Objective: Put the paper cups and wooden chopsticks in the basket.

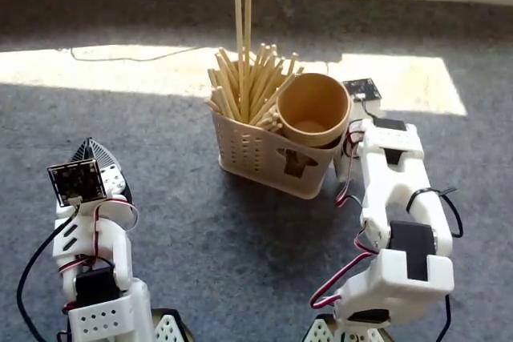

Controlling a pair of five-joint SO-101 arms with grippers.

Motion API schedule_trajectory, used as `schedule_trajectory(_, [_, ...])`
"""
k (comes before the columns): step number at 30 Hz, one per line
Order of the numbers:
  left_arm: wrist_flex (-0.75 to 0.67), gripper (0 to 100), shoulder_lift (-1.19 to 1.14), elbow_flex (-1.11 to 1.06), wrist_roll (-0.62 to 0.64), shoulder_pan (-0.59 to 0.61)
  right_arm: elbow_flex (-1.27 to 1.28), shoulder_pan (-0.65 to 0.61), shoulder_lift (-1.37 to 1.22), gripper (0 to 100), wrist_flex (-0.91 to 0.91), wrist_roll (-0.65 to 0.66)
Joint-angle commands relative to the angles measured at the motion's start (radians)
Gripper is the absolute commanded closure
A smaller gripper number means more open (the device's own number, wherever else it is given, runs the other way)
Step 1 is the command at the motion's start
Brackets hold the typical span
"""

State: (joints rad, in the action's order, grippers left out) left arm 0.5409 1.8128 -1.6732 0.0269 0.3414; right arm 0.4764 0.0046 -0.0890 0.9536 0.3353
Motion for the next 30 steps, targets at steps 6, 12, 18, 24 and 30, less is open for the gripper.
schedule_trajectory(6, [-0.02, 99, 0.013, -0.021, 0.009, 0.007, -0.039, -0.151, 0.001, 99.2, 0.012, -0.055])
schedule_trajectory(12, [-0.02, 99, 0.015, -0.019, 0.009, 0.007, -0.038, -0.199, -0.001, 99.2, -0.028, -0.066])
schedule_trajectory(18, [-0.02, 99, 0.015, -0.019, 0.009, 0.008, -0.041, -0.271, -0.001, 99.2, -0.036, -0.066])
schedule_trajectory(24, [-0.02, 99, 0.015, -0.019, 0.009, 0.008, -0.042, -0.294, 0.001, 99.2, -0.035, -0.064])
schedule_trajectory(30, [-0.02, 99, 0.015, -0.019, 0.009, 0.008, -0.039, -0.196, 0.007, 99.2, -0.028, -0.061])
